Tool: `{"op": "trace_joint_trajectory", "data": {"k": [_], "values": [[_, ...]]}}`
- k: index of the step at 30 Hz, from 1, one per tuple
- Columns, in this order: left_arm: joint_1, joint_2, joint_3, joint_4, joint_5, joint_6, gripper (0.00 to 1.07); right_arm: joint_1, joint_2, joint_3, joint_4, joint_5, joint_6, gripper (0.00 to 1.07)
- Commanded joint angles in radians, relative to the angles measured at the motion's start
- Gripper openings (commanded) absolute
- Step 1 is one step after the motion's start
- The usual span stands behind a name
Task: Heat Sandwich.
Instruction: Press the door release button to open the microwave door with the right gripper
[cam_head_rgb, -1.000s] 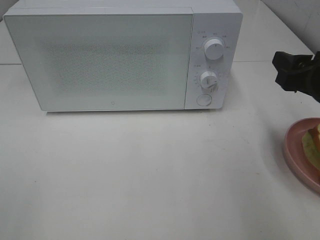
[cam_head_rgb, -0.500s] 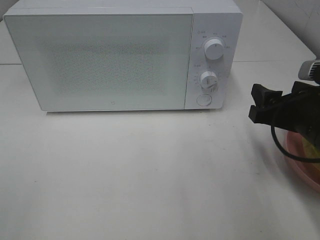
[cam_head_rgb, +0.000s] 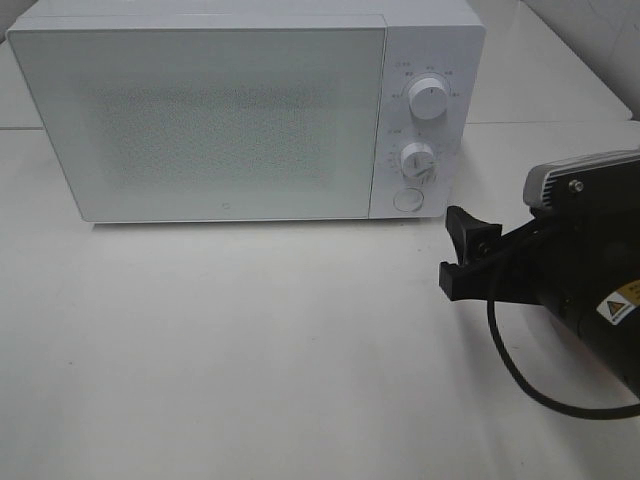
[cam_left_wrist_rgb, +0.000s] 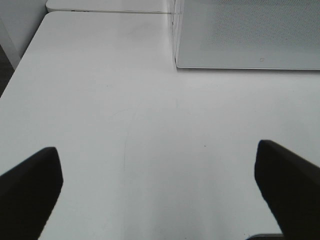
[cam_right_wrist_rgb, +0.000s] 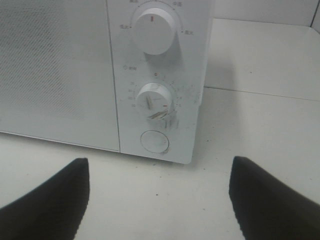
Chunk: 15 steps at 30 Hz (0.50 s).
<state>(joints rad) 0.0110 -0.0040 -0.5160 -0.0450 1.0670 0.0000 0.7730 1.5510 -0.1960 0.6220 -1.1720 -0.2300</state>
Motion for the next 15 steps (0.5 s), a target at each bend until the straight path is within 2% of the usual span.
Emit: {"op": "trace_joint_trajectory", "data": {"k": [1, 9, 15], "values": [[-0.005, -0.026, 0.000, -0.001, -0.001, 0.000, 1.00, 0.039, -0.001, 0.001, 0.041, -0.017, -0.007, 0.75], [-0.005, -0.026, 0.000, -0.001, -0.001, 0.000, 1.00, 0.103, -0.001, 0.001, 0.127, -0.009, -0.007, 0.75], [-0.005, -0.026, 0.000, -0.001, -0.001, 0.000, 1.00, 0.104, -0.001, 0.001, 0.127, -0.003, 0.003, 0.75]]}}
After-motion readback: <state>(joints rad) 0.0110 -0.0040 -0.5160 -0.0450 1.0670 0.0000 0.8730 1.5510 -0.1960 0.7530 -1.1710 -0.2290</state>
